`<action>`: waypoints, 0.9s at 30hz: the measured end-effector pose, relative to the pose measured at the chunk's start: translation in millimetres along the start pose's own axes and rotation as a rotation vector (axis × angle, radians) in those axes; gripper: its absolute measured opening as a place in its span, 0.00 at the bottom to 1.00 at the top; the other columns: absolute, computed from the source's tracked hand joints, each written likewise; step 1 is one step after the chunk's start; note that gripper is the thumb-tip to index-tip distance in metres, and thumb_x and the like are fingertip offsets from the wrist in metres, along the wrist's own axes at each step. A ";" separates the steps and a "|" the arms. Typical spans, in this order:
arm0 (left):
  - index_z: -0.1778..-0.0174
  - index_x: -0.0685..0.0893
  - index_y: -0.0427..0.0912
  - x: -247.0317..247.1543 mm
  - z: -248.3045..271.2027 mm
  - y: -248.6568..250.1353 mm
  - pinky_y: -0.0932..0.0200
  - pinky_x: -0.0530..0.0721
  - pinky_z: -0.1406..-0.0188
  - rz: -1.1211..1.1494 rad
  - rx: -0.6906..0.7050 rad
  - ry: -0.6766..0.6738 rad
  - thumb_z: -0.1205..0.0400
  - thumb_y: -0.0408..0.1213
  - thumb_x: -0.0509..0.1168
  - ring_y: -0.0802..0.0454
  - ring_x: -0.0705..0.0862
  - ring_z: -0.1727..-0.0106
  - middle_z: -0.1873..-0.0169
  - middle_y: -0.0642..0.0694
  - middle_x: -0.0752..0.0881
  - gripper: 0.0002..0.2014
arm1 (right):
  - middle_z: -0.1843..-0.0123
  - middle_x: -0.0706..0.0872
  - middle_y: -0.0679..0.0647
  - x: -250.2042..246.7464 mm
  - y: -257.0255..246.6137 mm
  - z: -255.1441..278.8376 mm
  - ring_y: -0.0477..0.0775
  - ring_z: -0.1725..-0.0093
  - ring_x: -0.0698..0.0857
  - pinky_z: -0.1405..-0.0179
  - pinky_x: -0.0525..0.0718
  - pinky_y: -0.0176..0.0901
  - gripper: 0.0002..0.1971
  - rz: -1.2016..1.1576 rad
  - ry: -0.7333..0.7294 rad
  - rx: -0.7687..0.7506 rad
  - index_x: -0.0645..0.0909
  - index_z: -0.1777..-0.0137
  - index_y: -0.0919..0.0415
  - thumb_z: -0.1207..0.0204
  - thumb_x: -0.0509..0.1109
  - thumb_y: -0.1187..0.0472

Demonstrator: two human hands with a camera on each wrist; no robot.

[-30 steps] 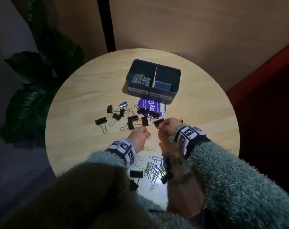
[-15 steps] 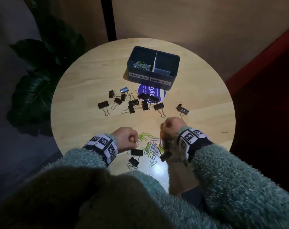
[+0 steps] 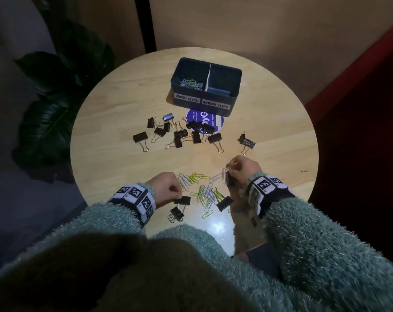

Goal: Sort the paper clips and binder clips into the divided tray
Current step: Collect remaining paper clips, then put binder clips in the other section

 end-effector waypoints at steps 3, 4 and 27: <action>0.53 0.89 0.39 -10.3 4.1 -3.9 0.60 0.80 0.44 0.072 -0.037 0.061 0.22 0.37 0.69 0.53 0.81 0.50 0.54 0.49 0.81 0.07 | 0.41 0.87 0.58 -4.7 5.5 -1.1 0.57 0.44 0.85 0.40 0.82 0.47 0.10 -0.133 0.065 0.068 0.81 0.44 0.59 0.24 0.70 0.65; 0.53 0.88 0.40 -13.4 4.9 -4.5 0.61 0.80 0.44 0.103 -0.055 0.091 0.21 0.37 0.69 0.52 0.81 0.50 0.53 0.49 0.82 0.06 | 0.40 0.87 0.57 -4.6 6.4 -0.9 0.58 0.42 0.84 0.39 0.83 0.49 0.12 -0.136 0.047 0.076 0.80 0.41 0.59 0.24 0.71 0.62; 0.62 0.88 0.40 -12.3 0.8 -1.4 0.57 0.76 0.44 -0.033 -0.067 -0.005 0.31 0.51 0.77 0.55 0.73 0.47 0.52 0.50 0.76 0.16 | 0.53 0.90 0.57 -2.8 5.9 -4.3 0.56 0.51 0.89 0.45 0.87 0.56 0.03 -0.384 -0.076 0.202 0.85 0.57 0.59 0.28 0.74 0.60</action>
Point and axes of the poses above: each hand's wrist, its own z-axis away from the middle knuckle, its own x-axis out of the palm, y = z × x, the point moved 1 cm from there along -z, towards the middle knuckle
